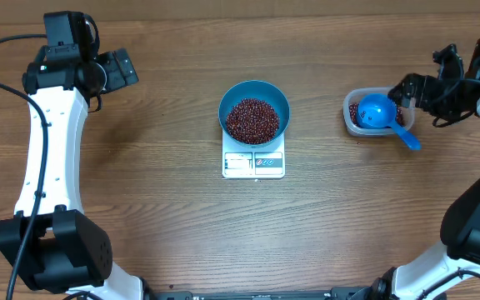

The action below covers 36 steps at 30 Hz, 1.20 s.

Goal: Scoop item into bowl and weigh 150g on scale
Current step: 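Lay the blue scoop down in the plastic tub and release, right gripper, then move the left gripper toward the scale display in front of the bowl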

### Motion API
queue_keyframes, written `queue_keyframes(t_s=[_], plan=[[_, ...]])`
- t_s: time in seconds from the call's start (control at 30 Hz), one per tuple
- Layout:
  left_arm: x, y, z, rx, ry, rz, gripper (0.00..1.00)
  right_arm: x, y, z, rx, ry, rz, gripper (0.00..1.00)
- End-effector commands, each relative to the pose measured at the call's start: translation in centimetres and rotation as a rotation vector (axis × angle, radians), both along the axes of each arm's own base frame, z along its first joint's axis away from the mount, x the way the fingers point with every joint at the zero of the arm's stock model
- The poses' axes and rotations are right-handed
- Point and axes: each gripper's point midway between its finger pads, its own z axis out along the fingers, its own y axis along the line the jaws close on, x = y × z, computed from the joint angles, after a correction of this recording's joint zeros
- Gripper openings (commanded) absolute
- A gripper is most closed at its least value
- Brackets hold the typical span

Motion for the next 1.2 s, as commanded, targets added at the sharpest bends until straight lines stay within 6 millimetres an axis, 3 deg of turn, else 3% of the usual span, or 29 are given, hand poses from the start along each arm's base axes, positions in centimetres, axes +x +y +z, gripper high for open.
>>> queue_keyframes(t_s=[0.0, 0.33, 0.4, 0.5, 0.6, 0.73, 0.8, 0.87, 0.93, 1.17], plan=[[0.3, -0.4, -0.1, -0.005, 0.0, -0.008, 1.0, 0.3, 0.1, 1.2, 0.02, -0.029, 0.002, 1.0], [0.3, -0.4, -0.1, -0.007, -0.002, -0.006, 1.0, 0.5, 0.0, 1.2, 0.018, -0.035, 0.002, 1.0], [1.1, -1.2, 0.4, -0.056, -0.043, -0.011, 1.0, 0.5, 0.0, 1.2, 0.018, -0.035, 0.002, 1.0], [1.5, -4.8, 1.0, -0.226, -0.072, -0.138, 1.0, 0.5, 0.0, 1.2, 0.018, -0.035, 0.002, 1.0], [0.9, -5.4, 0.7, -0.259, -0.045, -0.153, 1.0, 0.5, 0.0, 1.2, 0.018, -0.035, 0.002, 1.0], [-0.9, -10.2, 0.7, -0.343, -0.019, -0.451, 1.0, 0.5, 0.0, 1.2, 0.018, -0.035, 0.002, 1.0], [-2.5, -11.5, -0.4, -0.324, 0.066, -0.471, 1.0, 0.5, 0.0, 1.2, 0.018, -0.036, 0.002, 1.0], [-3.8, -12.8, -1.3, -0.262, 0.127, -0.539, 0.9, 0.5, 0.0, 1.2, 0.018, -0.035, 0.002, 1.0], [-5.3, -14.3, -2.2, -0.203, 0.196, -0.584, 0.87, 0.5, 0.0, 1.2, 0.018, -0.036, 0.002, 1.0], [-8.9, -20.8, -3.6, -0.091, 0.301, -0.754, 0.88, 0.5, 0.0, 1.2, 0.018, -0.035, 0.002, 1.0]])
